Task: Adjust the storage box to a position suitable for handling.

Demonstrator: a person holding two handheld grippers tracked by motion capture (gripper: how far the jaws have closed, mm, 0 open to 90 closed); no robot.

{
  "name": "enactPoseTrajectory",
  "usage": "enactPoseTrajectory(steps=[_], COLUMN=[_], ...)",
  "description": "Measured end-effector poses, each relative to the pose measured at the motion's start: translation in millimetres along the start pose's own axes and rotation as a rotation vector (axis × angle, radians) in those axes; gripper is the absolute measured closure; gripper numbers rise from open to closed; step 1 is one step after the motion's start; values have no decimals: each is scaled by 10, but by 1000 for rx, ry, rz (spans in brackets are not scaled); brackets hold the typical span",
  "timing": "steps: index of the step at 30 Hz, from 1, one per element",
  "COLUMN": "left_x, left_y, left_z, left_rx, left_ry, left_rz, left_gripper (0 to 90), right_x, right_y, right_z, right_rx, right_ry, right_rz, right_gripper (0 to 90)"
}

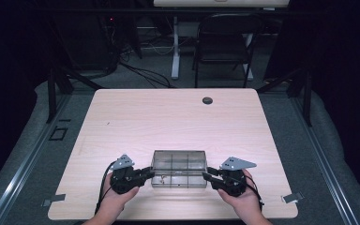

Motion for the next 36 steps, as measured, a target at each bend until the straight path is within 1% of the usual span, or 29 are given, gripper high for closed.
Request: enactPoseTrajectory(steps=[1, 3, 6, 10, 13, 14, 17, 22, 25, 26, 30, 33, 36], left_x=[0, 8, 15, 15, 9, 6, -1, -15, -25, -26, -39, -37, -44], left_y=[14, 30, 70, 103, 137, 140, 155, 191, 204, 208, 219, 227, 237], left_z=[-1, -1, -7, -21, -22, -19, -12, -10, -8, -3, 10, 10, 7], left_rx=[0, 8, 15, 18, 21, 18, 21, 28, 30, 33, 35, 42, 46], left_ry=[1, 1, 3, -2, -9, -7, -6, -11, -9, -12, -7, -15, -22], left_rz=[9, 7, 23, 25, 11, 10, 10, -8, -12, -20, -22, -32, -41], left_gripper=[772, 772, 772, 772, 771, 771, 770, 771, 772, 772, 772, 772, 770], right_x=[13, 32, 51, 61, 73, 87, 94, 105, 118, 123, 125, 122, 121], right_y=[10, 28, 53, 89, 118, 129, 135, 160, 174, 177, 189, 195, 207], right_z=[-9, -23, -33, -38, -43, -40, -35, -53, -52, -55, -60, -62, -60], right_rx=[1, 5, 6, 6, 5, 2, 2, -5, 6, 5, 2, 0, 12], right_ry=[0, -7, -9, -9, -7, 1, 5, 7, 11, 12, 9, 9, 6], right_rz=[-2, 3, -2, -8, -10, -2, 1, 0, 15, 15, 10, 14, 18], right_gripper=[698, 700, 700, 700, 697, 697, 697, 696, 693, 693, 693, 693, 689])
Point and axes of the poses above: each handheld gripper's, and its own axes: z roughly backward along the jaws, y roughly out of its underside, x roughly to its left, the point moved 4 cm from there along -z, roughly forward along the jaws, and after that the axes turned 11 degrees about z, right-handed, at the moved point
